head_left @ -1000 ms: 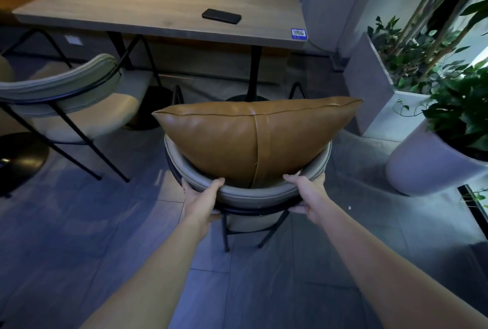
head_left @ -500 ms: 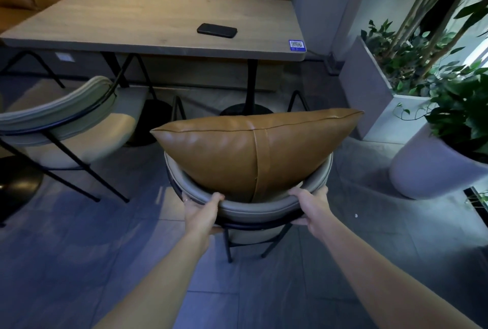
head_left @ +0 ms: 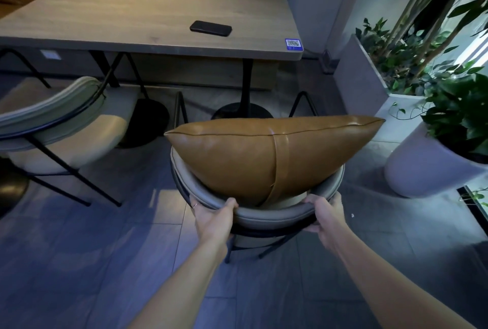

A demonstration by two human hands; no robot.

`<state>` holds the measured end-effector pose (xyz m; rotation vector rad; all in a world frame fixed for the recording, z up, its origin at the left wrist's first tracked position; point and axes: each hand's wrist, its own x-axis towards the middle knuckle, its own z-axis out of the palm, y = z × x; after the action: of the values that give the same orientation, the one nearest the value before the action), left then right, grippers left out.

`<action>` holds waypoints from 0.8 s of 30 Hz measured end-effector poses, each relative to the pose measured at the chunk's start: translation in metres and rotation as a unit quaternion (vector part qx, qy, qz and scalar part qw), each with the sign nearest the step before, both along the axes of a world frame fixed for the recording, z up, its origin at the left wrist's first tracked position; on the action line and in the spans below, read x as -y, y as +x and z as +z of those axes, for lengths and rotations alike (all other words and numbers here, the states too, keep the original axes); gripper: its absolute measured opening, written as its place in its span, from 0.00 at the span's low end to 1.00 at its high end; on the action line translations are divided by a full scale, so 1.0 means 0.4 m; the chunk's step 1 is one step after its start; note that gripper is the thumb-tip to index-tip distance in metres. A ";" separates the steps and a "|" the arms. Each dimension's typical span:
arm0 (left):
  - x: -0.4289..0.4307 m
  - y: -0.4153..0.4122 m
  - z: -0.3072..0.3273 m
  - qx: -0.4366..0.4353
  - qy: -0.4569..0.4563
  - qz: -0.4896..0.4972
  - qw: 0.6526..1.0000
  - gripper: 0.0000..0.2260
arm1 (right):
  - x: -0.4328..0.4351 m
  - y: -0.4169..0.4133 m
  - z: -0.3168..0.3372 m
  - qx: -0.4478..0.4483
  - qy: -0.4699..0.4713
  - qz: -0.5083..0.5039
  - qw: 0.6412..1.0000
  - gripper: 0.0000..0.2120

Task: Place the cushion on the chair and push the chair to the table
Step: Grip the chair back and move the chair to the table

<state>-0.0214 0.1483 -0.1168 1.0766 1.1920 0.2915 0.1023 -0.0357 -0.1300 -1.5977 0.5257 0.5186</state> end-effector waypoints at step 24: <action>-0.267 0.119 -0.033 -0.007 0.036 -0.061 0.998 0.33 | -0.205 0.102 -0.028 0.004 0.041 0.031 0.999 0.55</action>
<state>0.0260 0.2551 -0.1300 1.2098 1.1312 0.2337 0.1430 0.0461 -0.1412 -1.5408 0.4451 0.5727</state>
